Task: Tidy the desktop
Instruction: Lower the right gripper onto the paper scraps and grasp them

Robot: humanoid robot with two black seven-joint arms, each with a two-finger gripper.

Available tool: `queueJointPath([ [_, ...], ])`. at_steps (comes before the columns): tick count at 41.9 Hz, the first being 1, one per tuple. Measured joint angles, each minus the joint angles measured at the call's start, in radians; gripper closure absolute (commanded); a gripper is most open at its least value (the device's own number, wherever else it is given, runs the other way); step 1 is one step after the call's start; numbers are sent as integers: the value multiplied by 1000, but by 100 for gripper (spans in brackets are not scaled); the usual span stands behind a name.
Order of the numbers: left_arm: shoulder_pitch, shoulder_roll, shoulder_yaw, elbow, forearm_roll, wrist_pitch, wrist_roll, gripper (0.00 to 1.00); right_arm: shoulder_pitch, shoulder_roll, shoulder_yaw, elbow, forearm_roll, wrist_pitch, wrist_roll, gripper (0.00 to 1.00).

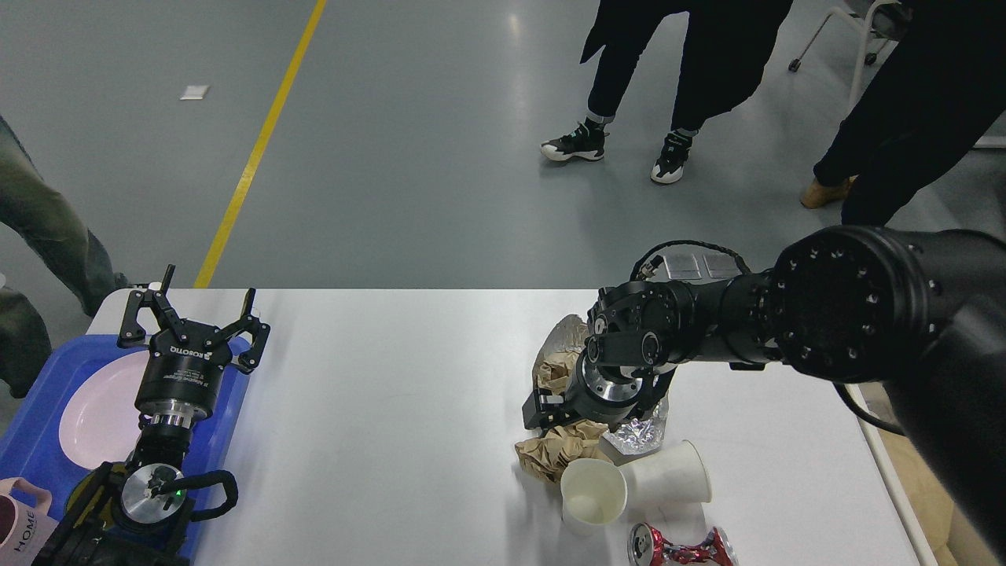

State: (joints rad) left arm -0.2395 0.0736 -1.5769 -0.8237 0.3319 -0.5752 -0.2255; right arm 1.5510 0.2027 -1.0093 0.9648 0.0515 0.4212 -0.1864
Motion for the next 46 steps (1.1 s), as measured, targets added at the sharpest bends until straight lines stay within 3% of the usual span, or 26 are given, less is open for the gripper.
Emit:
queueJointPath([
  [7,0,0,0,0,0,0,0,3,-85,1,4,-43,-10,-67,-1,0],
  [23,0,0,0,0,-1,0,0,3,-133,0,65,-49,-12,-88,-1,0],
  [26,-1,0,0,0,-1,0,0,3,-136,0,67,-51,-12,-98,-1,11],
  [32,-1,0,0,0,-1,0,0,3,-154,0,67,-53,-15,-128,-1,18],
  [36,-1,0,0,0,0,0,0,3,-164,1,66,-54,-18,-144,-1,33],
  [37,-1,0,0,0,0,0,0,3,-167,1,65,-54,-21,-146,-1,43],
  [46,-1,0,0,0,0,0,0,3,-179,1,61,-54,-53,-153,-1,95],
])
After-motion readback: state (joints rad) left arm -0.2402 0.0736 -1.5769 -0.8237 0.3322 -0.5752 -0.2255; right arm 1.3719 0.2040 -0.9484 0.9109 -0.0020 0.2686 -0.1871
